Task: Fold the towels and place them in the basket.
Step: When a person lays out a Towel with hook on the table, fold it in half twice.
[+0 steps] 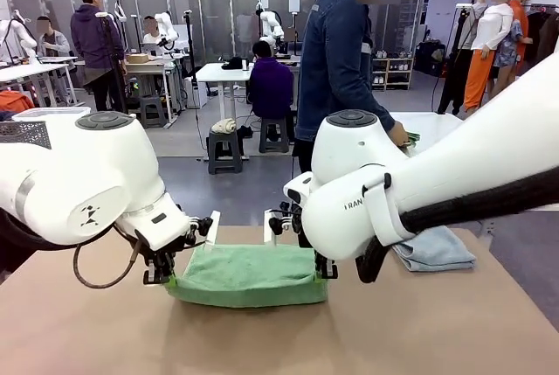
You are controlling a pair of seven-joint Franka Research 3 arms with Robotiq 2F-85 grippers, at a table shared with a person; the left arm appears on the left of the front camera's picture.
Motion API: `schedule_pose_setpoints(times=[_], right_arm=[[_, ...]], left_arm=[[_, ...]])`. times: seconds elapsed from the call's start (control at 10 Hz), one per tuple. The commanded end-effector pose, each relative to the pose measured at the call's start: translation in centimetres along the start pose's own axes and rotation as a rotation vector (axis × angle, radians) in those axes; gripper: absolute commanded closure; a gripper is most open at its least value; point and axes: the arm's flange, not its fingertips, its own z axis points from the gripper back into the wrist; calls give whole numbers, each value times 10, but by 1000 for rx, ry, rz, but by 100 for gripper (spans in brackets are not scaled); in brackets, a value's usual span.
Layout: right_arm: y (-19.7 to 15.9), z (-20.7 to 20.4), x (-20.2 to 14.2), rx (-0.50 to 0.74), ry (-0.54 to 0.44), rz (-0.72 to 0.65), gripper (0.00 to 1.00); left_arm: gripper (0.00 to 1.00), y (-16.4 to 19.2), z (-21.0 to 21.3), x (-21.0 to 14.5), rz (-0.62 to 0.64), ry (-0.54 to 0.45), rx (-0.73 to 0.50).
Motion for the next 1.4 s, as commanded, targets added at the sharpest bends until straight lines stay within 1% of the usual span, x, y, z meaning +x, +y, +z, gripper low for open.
schedule_pose_setpoints(times=[0.0, 0.1, 0.3, 0.4, 0.5, 0.6, 0.8, 0.9, 1.0, 1.1, 1.2, 1.3], right_arm=[[-42, -13, -10, 42, -63, 4, 96], [-51, -16, -10, 56, -61, -6, 96], [-72, -21, -12, 86, -74, 29, 96], [-82, -26, -10, 81, -50, 28, 96], [-92, -32, -8, 80, -33, 31, 96], [-98, -37, -7, 89, -26, 19, 96], [-121, -51, -11, 80, -41, 18, 96], [-128, -57, -12, 97, -42, 21, 96], [-141, -67, -15, 88, -44, 36, 96], [-136, -72, -13, 105, -50, 18, 96], [-141, -78, -15, 78, -30, 14, 96], [-144, -80, -18, 64, -35, 11, 96]], left_arm=[[96, 35, -3, 3, -11, -9, -36], [96, 48, -7, 3, -3, -6, -73], [96, 77, -16, 3, -9, -8, -106], [96, 87, -19, 3, 25, 21, -118], [96, 108, -29, 2, 39, 28, -137], [96, 114, -31, 3, 62, 39, -150], [96, 139, -43, 5, 67, 41, -133], [96, 146, -49, 6, 62, 33, -140], [96, 161, -63, 7, 37, 19, -137], [96, 157, -64, 6, 66, 26, -152], [96, 163, -75, 4, 70, 20, -141], [96, 166, -81, 2, 76, 17, -134]])
